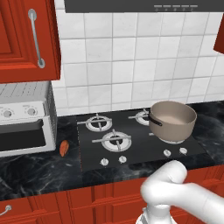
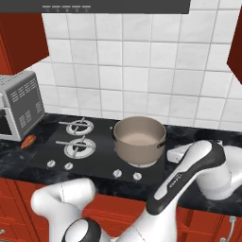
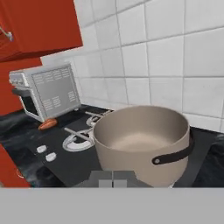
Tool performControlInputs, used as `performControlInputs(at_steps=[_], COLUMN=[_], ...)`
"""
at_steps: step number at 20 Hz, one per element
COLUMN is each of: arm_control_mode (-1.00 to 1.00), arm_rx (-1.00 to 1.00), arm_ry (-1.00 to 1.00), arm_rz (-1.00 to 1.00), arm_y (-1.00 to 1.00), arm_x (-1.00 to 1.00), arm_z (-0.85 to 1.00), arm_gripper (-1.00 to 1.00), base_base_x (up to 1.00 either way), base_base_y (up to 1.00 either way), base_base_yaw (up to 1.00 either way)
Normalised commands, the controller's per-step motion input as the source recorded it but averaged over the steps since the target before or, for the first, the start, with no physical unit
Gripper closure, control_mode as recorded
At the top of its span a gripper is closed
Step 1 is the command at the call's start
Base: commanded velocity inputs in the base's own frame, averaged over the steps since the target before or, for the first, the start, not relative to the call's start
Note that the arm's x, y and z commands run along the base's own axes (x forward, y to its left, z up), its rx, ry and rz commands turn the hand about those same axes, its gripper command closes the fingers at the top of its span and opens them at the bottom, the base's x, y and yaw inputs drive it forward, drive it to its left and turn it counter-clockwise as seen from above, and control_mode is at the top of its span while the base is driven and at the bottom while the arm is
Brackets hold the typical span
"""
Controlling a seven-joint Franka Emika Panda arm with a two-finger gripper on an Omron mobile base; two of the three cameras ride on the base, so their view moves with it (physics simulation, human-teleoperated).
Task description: Turn on the burner for the pot on the stove. Wait thirty seconds for the pot to heat up. Then add the sweet potato to the pot.
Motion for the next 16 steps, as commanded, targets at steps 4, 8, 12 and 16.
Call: performControlInputs(at_steps=[4,8,12,16], arm_control_mode=[-1.00,-1.00,-1.00,-1.00], arm_rx=[0.00,0.00,0.00,0.05], arm_ry=[-0.26,-0.18,-0.02,0.02], arm_rz=[-0.11,-0.14,-0.15,-0.18], arm_y=[0.93,1.00,1.00,0.98], arm_x=[-0.82,-0.77,-0.57,-0.79], arm_z=[0.84,0.32,0.64,0.96], arm_gripper=[1.00,1.00,1.00,1.00], base_base_x=[0.00,0.00,0.00,0.00], base_base_y=[0.00,0.00,0.00,0.00], base_base_yaw=[0.00,0.00,0.00,0.00])
